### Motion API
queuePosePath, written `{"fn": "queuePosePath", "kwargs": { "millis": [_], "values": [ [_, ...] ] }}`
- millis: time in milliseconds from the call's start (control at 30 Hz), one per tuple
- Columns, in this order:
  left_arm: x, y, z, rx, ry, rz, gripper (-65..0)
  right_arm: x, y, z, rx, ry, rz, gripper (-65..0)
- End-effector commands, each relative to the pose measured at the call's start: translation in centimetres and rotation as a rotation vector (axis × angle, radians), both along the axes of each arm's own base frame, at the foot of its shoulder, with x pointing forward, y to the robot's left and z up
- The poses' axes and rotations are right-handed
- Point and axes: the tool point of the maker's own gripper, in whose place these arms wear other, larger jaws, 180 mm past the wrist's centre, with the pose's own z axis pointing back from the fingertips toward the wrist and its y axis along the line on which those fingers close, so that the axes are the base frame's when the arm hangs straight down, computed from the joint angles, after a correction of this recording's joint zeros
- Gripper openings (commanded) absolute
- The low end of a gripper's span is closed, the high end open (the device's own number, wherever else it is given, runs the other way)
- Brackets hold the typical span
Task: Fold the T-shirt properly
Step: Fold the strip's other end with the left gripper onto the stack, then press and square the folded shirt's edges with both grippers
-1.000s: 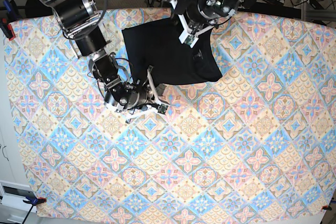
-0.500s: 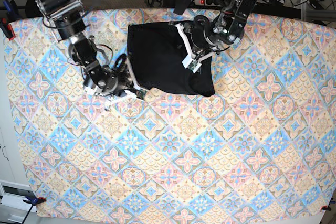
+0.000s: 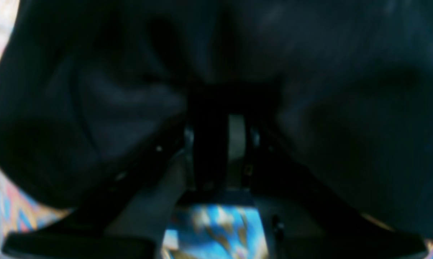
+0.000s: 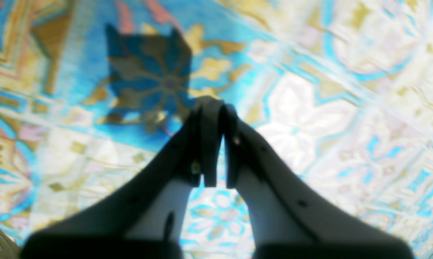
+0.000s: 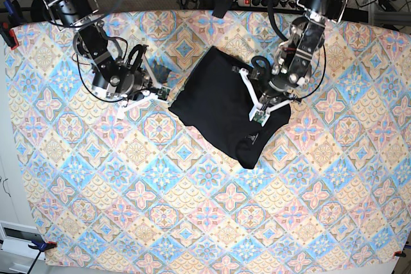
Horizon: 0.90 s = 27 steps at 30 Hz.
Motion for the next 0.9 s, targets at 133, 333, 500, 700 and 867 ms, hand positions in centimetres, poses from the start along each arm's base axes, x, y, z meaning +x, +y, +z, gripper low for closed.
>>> {"fn": "queuePosePath", "kwargs": {
  "millis": [133,333,500,700,867],
  "values": [
    [-2.8,0.2,2.7,-0.016,-0.047,-0.043,-53.2,2.8,-2.8,1.9,0.0,-0.07,-0.102,-62.7],
    [-4.8,5.9,3.1,0.045,-0.042,0.063,-53.2,7.0,-2.5,4.8,0.012,-0.162,-0.114,-62.7],
    [-2.8,10.5,4.6,0.035,-0.091,0.232,-53.2,8.7,1.5,6.3,0.103,-0.198,-0.113,-62.7],
    [-0.7,11.1,5.0,-0.098,-0.105,0.379,-53.2,9.6,2.3,5.9,0.125,-0.183,-0.124,-62.7],
    [0.3,10.7,2.6,-0.123,-0.05,0.423,-53.2,8.6,6.1,4.0,0.202,-0.109,-0.132,-62.7]
  ]
}}
